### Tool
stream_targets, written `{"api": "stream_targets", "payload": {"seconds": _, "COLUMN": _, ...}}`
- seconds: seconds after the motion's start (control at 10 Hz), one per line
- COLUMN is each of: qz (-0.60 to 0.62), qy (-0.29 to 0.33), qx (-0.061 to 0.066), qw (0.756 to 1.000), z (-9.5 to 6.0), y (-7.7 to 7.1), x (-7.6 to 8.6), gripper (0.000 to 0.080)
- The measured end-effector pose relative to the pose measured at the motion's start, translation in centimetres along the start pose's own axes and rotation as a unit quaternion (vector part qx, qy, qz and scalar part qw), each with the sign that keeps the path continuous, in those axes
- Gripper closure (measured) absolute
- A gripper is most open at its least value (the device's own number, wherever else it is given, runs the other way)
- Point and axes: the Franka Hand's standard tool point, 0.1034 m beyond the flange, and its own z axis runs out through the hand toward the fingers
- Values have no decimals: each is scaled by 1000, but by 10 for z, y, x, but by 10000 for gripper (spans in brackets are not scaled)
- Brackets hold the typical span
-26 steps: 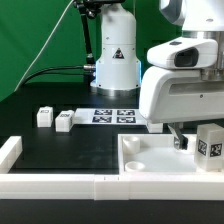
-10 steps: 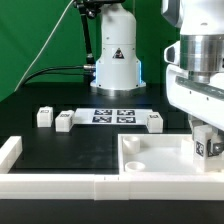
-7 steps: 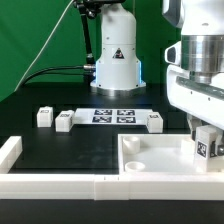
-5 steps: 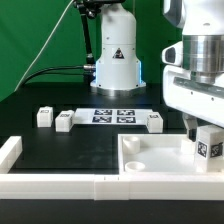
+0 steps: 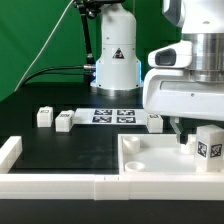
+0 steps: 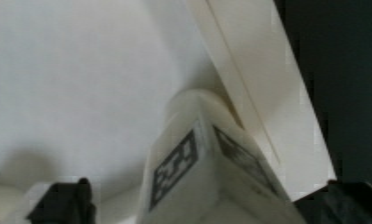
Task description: Assemble one leg
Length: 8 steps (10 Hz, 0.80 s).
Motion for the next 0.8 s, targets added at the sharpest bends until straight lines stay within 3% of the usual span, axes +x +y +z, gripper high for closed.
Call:
{"api": "stream_targets", "payload": {"seconds": 0.2, "qz": -86, "qy": 0, "qx": 0, "qw": 996, "z": -1, "y": 0, "x": 0, "gripper": 151}}
{"api": "stream_targets", "payload": {"seconds": 0.5, "qz": -254, "qy": 1, "qx": -2, "qw": 967, "z": -1, "y": 5, "x": 4, "gripper": 151}}
{"api": "stream_targets", "payload": {"seconds": 0.7, "qz": -297, "qy": 6, "qx": -4, "qw": 955, "z": -1, "y": 6, "x": 6, "gripper": 151}}
{"api": "stream_targets", "payload": {"seconds": 0.8, "qz": -297, "qy": 6, "qx": -4, "qw": 955, "z": -1, "y": 6, "x": 6, "gripper": 247}}
